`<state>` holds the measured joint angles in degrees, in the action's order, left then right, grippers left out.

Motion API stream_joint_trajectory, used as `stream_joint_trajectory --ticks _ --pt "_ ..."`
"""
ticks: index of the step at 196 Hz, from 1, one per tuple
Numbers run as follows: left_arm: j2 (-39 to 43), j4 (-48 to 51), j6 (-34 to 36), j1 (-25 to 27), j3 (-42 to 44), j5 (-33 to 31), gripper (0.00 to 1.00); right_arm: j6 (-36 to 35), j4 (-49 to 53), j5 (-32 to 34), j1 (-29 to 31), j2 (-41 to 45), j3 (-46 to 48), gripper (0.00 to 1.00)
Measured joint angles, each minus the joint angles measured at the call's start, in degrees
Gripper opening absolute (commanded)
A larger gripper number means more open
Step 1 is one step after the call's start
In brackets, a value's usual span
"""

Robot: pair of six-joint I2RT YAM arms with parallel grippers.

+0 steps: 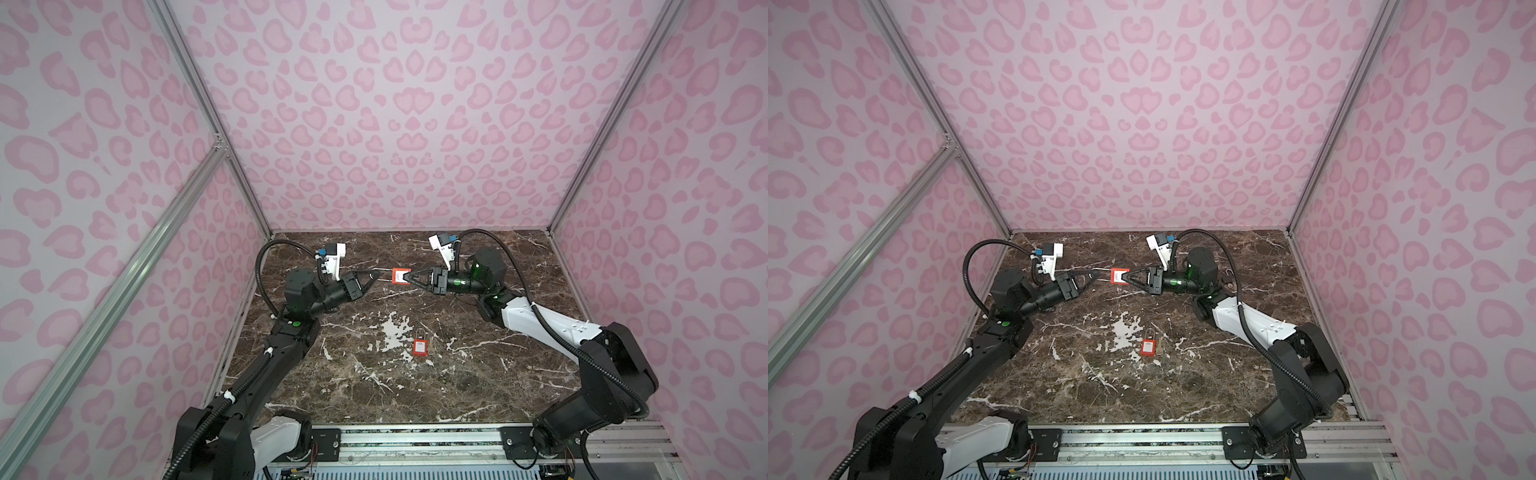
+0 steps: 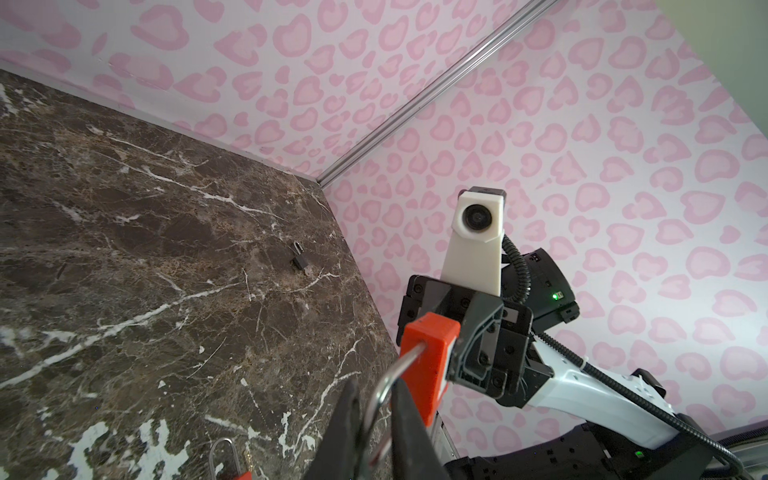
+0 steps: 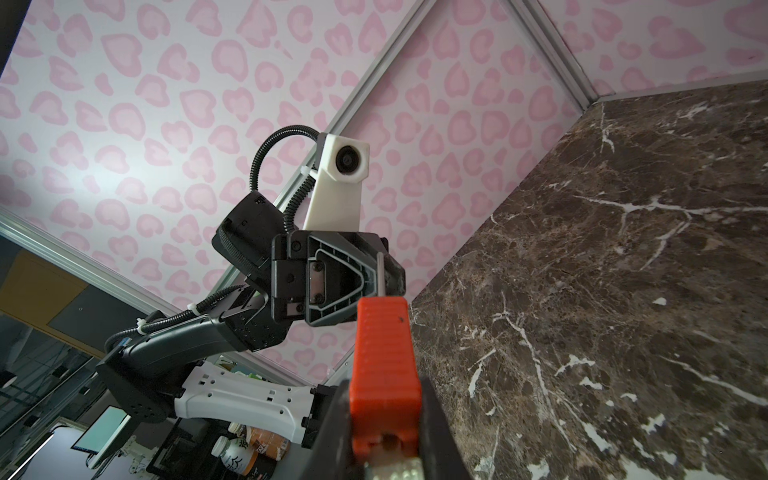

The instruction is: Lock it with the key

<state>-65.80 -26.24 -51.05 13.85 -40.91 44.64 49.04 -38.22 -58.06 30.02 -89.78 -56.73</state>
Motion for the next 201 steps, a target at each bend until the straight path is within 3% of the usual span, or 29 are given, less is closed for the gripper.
stream_joint_trajectory --ticks 55,186,201 --pt "0.0 -0.3 -1.0 0.0 0.0 0.4 0.04 0.6 -0.5 -0.2 -0.1 -0.2 0.0 0.0" --pt "-2.1 -3.0 -1.5 1.5 -2.0 2.0 0.03 13.9 -17.3 -2.1 -0.2 -5.7 0.3 0.0" --pt "-2.2 -3.1 -1.7 1.7 -2.1 1.6 0.07 14.4 -17.8 -1.9 -0.2 -5.8 0.3 0.0"
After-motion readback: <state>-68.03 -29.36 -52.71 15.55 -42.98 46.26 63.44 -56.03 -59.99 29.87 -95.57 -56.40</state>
